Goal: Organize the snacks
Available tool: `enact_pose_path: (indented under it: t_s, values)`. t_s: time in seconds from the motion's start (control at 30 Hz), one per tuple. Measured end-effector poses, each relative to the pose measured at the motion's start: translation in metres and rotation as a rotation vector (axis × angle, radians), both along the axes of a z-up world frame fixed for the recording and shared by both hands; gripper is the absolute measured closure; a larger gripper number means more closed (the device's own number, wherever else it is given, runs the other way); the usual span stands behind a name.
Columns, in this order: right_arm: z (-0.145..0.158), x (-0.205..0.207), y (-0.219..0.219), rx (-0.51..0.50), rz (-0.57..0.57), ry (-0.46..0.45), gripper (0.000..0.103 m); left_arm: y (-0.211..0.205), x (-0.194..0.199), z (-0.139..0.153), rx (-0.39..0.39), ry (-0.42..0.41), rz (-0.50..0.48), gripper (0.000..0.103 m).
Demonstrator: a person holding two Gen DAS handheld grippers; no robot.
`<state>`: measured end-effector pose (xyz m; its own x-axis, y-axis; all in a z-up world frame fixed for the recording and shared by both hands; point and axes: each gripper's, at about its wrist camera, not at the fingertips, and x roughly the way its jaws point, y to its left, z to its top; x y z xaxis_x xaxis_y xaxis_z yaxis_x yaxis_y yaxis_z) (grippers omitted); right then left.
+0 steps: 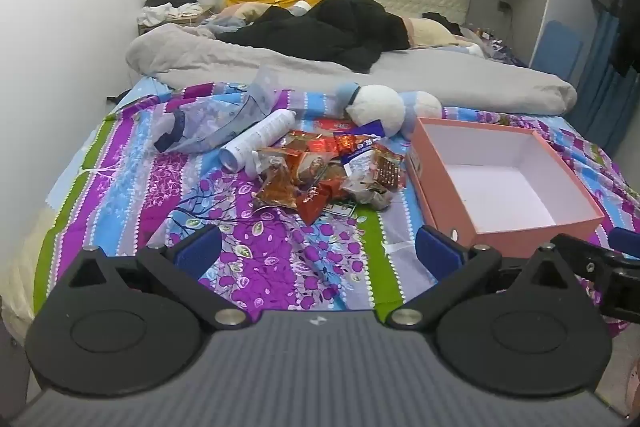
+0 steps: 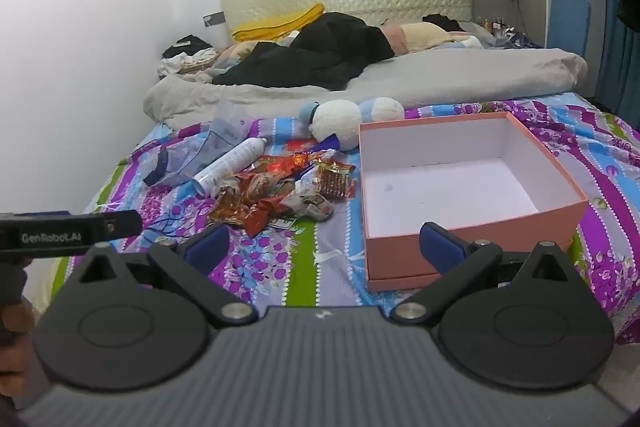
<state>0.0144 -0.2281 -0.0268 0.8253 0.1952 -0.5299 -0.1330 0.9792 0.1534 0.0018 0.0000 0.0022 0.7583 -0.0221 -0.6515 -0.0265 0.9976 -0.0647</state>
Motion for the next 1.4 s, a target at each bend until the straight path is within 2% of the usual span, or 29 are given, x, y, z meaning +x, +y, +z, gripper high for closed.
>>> enact_pose_path:
  t_s: [0.03, 0.1, 0.13, 0.33, 0.47, 1.4]
  values:
    - [-0.001, 0.001, 0.001, 0.004, 0.005, 0.006, 0.000, 0.000, 0.001, 0.001, -0.002, -0.001, -0.007, 0.000]
    - [-0.004, 0.000, -0.002, 0.028, 0.003, 0.001, 0.000, 0.017, -0.006, 0.004, -0.060, -0.042, 0.000, 0.000]
    - [-0.005, 0.000, -0.001, 0.027, 0.005, 0.002, 0.000, 0.013, -0.008, 0.005, -0.034, -0.052, 0.004, 0.000]
    - [-0.003, -0.007, -0.002, 0.014, -0.005, -0.020, 0.000, 0.005, -0.010, 0.001, -0.003, -0.052, 0.015, 0.000]
    - [-0.006, -0.012, 0.006, -0.007, 0.002, -0.022, 0.000, 0.003, -0.008, 0.000, -0.003, -0.049, 0.015, 0.000]
    - [-0.010, -0.010, 0.006, 0.014, -0.017, -0.010, 0.000, 0.010, -0.009, 0.002, -0.011, -0.059, 0.004, 0.000]
